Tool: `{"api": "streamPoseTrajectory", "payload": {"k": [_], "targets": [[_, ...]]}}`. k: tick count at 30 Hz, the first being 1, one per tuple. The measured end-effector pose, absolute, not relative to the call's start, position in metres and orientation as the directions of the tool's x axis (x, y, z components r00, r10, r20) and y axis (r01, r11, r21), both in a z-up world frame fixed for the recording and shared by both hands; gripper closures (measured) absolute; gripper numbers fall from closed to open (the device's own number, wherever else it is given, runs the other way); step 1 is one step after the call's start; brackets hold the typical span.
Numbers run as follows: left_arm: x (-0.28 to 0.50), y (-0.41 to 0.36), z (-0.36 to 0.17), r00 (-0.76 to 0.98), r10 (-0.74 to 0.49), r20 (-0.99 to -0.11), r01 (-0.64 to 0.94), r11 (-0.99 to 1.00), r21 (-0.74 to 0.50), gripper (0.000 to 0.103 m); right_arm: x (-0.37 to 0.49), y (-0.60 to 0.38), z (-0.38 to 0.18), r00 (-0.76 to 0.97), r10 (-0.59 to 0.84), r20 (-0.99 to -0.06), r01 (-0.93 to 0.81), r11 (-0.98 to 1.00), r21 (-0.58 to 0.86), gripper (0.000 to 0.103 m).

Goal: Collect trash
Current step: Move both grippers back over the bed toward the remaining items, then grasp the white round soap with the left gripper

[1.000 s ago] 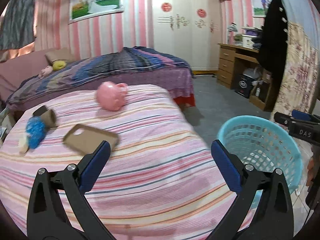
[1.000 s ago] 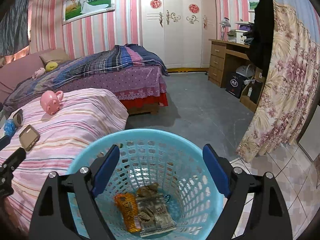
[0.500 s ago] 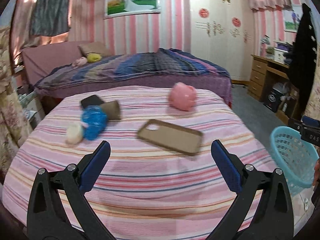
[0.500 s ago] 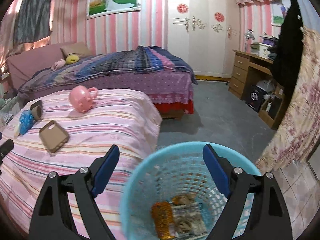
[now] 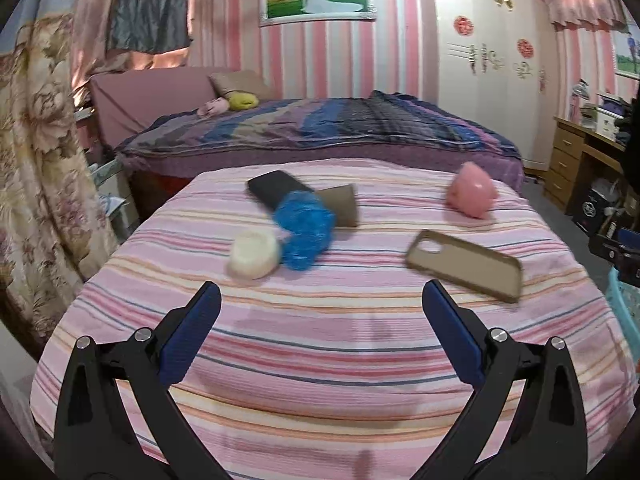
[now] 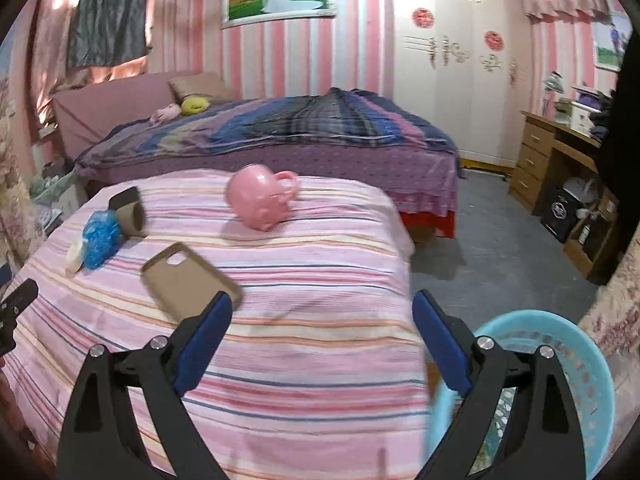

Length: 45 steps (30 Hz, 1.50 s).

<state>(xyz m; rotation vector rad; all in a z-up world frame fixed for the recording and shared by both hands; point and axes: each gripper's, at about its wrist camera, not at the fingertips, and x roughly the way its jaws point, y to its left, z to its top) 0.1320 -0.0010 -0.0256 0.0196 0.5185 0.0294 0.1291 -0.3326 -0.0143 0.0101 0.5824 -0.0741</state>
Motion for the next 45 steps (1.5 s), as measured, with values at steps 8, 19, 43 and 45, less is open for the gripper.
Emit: {"api": "streamPoseTrajectory", "payload": {"k": [8,19,43,45], "targets": [[0.152,0.049,-0.039,0.853,0.105,-0.511,-0.095,0.994,0.046,0.006,0.155,-0.283,-0.020,0.816,-0.016,-0.577,-0.002,0.999,-0.032,0.011],[0.202,0.112,-0.047,0.808,0.156,-0.569,-0.149,0.987,0.058,0.006,0.190,-0.231,-0.037,0.802,-0.051,-0.595,0.004,0.997,-0.080,0.010],[0.277,0.080,-0.079,0.683,-0.096,-0.724,0.086,0.995,-0.051,0.043,0.230,-0.234,-0.057,0.750,-0.040,-0.660,0.057,0.998,0.004,0.006],[0.273,0.082,-0.076,0.695,-0.086,-0.714,0.075,0.996,-0.048,0.043,0.232,-0.227,-0.060,0.747,-0.043,-0.663,0.039,0.999,-0.021,0.006]]}}
